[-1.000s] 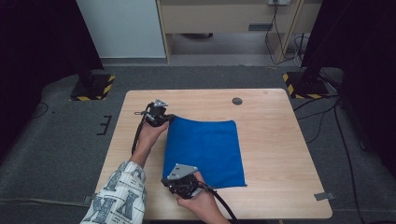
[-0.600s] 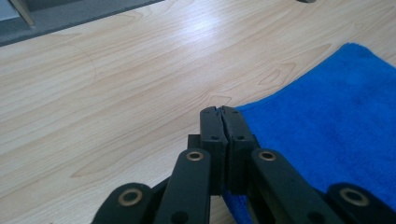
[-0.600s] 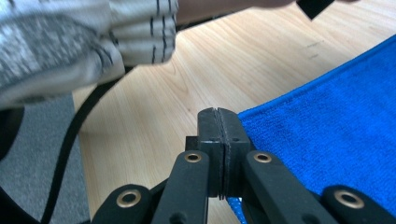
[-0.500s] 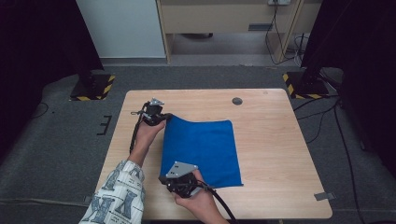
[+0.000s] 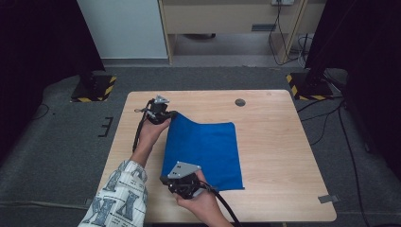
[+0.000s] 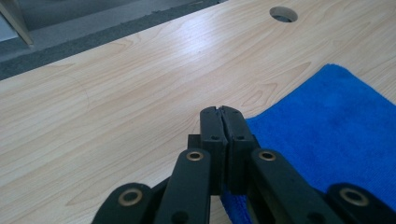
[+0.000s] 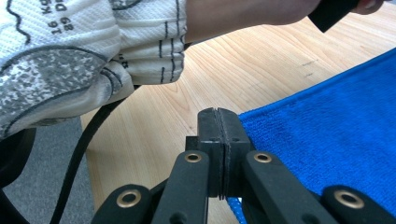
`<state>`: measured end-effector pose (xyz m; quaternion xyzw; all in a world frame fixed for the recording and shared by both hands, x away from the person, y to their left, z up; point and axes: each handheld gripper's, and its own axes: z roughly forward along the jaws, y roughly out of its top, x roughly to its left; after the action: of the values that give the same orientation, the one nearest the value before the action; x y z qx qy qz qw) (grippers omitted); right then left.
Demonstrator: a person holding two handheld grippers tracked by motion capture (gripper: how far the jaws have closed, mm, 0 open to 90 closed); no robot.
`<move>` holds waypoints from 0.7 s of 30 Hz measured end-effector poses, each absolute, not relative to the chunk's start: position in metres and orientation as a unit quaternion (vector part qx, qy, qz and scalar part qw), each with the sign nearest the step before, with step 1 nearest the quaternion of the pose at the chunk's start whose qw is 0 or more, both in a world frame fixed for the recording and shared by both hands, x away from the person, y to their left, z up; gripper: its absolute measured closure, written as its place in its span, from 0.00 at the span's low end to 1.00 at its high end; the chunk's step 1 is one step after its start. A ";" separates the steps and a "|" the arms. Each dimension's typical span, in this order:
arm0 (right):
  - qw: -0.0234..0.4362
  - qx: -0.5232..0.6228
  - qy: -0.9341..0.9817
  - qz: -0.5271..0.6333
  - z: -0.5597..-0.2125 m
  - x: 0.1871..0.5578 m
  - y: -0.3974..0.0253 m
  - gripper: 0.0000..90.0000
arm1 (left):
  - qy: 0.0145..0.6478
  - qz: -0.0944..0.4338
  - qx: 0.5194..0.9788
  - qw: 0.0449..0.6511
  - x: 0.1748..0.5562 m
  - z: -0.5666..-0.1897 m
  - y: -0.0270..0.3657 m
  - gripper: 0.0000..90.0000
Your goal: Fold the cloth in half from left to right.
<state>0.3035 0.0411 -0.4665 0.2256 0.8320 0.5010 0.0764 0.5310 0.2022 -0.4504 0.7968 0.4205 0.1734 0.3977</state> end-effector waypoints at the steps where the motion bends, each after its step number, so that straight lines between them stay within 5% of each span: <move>1: 0.077 0.225 0.832 0.501 -0.465 0.303 0.042 1.00 | 0.419 0.174 0.798 0.397 0.531 -0.450 0.202 0.98; 21: 0.084 0.217 0.833 0.501 -0.460 0.300 0.061 1.00 | 0.429 0.185 0.792 0.394 0.529 -0.446 0.222 0.98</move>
<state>0.3002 0.0613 -0.4602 0.2174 0.8333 0.5013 0.0841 0.5285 0.2224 -0.4465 0.7918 0.4288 0.1848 0.3939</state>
